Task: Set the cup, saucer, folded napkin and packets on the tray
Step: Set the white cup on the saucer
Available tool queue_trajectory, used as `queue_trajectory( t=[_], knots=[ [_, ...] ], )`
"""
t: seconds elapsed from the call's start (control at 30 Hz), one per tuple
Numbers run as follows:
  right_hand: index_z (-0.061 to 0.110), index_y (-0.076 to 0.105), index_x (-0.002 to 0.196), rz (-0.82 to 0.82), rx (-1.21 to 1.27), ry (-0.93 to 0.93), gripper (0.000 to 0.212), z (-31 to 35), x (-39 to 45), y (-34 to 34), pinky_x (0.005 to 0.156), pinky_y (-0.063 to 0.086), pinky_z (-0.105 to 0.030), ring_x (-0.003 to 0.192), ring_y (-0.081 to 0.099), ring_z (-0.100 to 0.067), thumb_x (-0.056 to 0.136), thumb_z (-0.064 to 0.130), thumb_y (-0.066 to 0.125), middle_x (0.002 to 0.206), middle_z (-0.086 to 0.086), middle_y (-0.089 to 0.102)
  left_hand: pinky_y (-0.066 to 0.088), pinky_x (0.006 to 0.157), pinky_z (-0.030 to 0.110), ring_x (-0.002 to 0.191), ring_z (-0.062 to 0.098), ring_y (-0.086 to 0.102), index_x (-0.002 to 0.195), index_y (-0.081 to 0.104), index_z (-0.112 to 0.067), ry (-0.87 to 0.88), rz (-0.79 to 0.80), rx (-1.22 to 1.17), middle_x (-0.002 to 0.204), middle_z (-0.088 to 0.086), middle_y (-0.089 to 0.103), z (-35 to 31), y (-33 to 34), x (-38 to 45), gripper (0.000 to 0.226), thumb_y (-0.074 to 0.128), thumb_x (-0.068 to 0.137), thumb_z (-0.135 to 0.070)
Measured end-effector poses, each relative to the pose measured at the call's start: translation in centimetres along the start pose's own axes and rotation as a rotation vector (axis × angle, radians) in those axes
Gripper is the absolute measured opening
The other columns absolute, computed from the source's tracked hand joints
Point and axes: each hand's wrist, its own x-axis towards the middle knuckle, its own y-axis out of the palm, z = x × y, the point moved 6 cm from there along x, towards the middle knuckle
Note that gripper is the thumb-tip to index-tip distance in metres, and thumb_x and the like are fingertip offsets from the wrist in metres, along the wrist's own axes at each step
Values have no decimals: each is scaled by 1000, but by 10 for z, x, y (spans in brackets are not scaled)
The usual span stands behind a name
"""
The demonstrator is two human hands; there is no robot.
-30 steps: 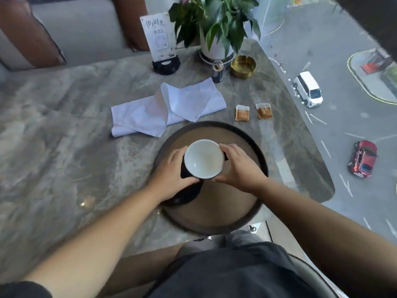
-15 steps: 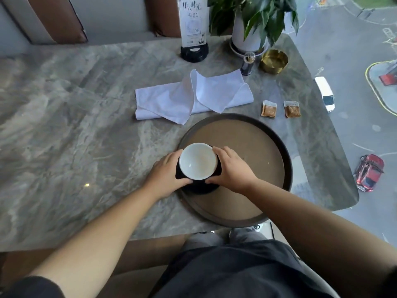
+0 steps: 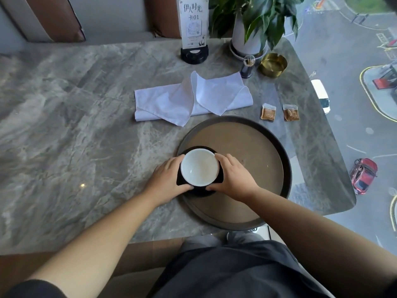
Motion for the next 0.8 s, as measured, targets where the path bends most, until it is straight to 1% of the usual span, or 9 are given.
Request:
queue_trajectory(
  t=[0.13,0.27,0.33,0.43,0.5,0.6,0.67,0.73,0.8],
  knots=[
    [14,37,140,10,-6,-1,101,0,1,1,97,37,-35,116,47,-28,58,50,83,125,-7,50,33,105,41,128,25,41,143,28,-19,-3,8,8,141,5,44,1,1,1,96,79,65,-45],
    [14,29,145,64,17,-26,112,-1,0,-4,106,30,-35,128,39,-25,57,61,79,141,-7,42,27,110,39,135,22,33,147,20,-19,-22,55,5,149,4,35,6,0,0,107,76,64,-56],
    [14,27,147,50,27,-46,106,-3,-3,-16,110,27,-36,134,35,-24,66,71,66,146,-7,38,27,112,40,135,17,32,148,17,-22,-56,71,-49,149,-1,34,10,-6,0,111,69,60,-67],
    [13,34,143,-40,42,-34,89,-14,0,-45,110,27,-34,134,35,-22,79,73,43,146,-8,41,31,110,44,133,17,37,146,25,-18,-59,4,-79,147,2,38,14,-24,7,95,47,71,-73],
    [11,45,137,-121,5,-28,75,-20,12,-65,107,32,-34,129,42,-22,84,65,46,139,-8,48,34,108,45,131,22,41,141,35,-15,-55,-72,-63,143,6,43,15,-37,20,80,38,80,-67],
    [9,59,123,-210,-77,-43,52,-26,39,-89,100,40,-38,118,51,-27,87,47,60,127,-9,57,40,102,45,123,29,48,130,49,-12,-27,-192,18,134,9,52,8,-53,53,52,49,89,-44],
    [9,63,117,-212,-128,-61,44,-29,61,-99,96,44,-41,112,53,-30,86,40,65,122,-9,59,44,95,45,115,31,52,123,55,-14,-10,-216,59,128,9,56,3,-57,79,37,54,89,-30],
    [11,64,114,-183,-176,-99,37,-32,84,-101,91,46,-43,109,53,-32,86,33,65,117,-9,61,45,91,43,112,32,52,119,58,-13,-5,-204,117,123,8,59,3,-56,105,31,53,89,-20],
    [13,64,112,-154,-230,-142,30,-37,107,-99,90,46,-43,109,53,-33,86,26,62,117,-9,61,43,92,43,113,32,50,121,57,-13,-10,-180,214,124,8,58,11,-52,125,34,53,87,-16]
  ],
)
